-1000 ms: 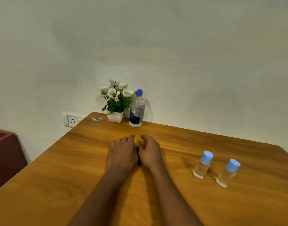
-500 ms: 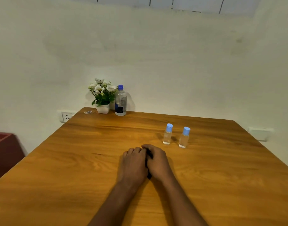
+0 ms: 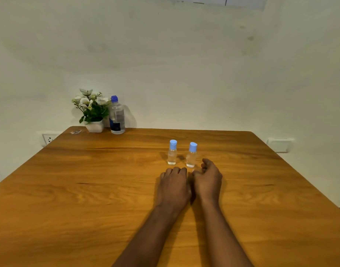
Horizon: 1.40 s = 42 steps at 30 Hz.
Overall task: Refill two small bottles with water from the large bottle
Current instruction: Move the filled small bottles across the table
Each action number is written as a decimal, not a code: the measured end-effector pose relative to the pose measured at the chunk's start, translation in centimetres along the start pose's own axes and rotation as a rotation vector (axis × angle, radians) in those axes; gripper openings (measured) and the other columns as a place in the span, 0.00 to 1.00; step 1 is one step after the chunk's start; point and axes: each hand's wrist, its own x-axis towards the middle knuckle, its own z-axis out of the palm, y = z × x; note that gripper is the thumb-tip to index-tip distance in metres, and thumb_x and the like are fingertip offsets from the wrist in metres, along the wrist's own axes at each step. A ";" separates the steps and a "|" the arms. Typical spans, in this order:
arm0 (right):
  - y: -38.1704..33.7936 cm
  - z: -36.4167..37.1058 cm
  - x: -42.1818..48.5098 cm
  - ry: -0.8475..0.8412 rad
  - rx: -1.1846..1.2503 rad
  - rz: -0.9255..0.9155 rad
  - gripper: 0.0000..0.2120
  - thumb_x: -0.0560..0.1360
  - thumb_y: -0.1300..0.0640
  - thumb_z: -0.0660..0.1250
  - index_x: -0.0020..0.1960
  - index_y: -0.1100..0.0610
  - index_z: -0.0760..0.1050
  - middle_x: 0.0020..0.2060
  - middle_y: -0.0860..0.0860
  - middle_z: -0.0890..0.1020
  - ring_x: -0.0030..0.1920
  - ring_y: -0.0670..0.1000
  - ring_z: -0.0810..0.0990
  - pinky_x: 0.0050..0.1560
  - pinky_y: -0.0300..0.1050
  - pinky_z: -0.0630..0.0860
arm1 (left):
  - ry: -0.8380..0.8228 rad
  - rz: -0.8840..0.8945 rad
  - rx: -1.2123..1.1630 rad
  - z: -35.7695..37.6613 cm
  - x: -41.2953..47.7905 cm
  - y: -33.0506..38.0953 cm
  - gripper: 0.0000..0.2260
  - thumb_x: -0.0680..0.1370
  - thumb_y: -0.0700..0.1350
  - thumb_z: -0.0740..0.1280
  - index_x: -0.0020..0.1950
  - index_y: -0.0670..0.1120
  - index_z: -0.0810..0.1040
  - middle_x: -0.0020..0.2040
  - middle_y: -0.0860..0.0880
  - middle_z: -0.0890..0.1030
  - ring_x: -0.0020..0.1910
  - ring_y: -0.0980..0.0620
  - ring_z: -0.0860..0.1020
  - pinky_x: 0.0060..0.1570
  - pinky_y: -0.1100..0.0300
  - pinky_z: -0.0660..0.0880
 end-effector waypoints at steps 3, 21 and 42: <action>0.2 0.6 1.3 -0.047 -0.061 -0.033 0.28 0.71 0.62 0.71 0.70 0.58 0.70 0.64 0.55 0.78 0.63 0.55 0.77 0.61 0.51 0.75 | 0.031 0.011 0.030 0.6 0.9 0.1 0.10 0.78 0.46 0.57 0.56 0.49 0.73 0.53 0.49 0.78 0.53 0.48 0.73 0.53 0.55 0.67; 0.0 1.1 2.3 -0.157 -0.164 -0.124 0.07 0.71 0.54 0.70 0.49 0.53 0.79 0.46 0.50 0.84 0.48 0.54 0.82 0.49 0.52 0.78 | 0.040 -0.013 0.089 1.2 1.0 0.4 0.07 0.77 0.46 0.58 0.52 0.50 0.74 0.50 0.51 0.78 0.49 0.50 0.73 0.51 0.56 0.69; 5.9 -10.9 5.3 -0.075 -0.047 -0.084 0.12 0.72 0.58 0.72 0.54 0.52 0.79 0.42 0.44 0.82 0.42 0.42 0.79 0.38 0.34 0.71 | -0.014 0.129 0.080 4.9 1.0 9.8 0.15 0.79 0.54 0.55 0.62 0.51 0.71 0.59 0.50 0.77 0.57 0.48 0.73 0.57 0.52 0.68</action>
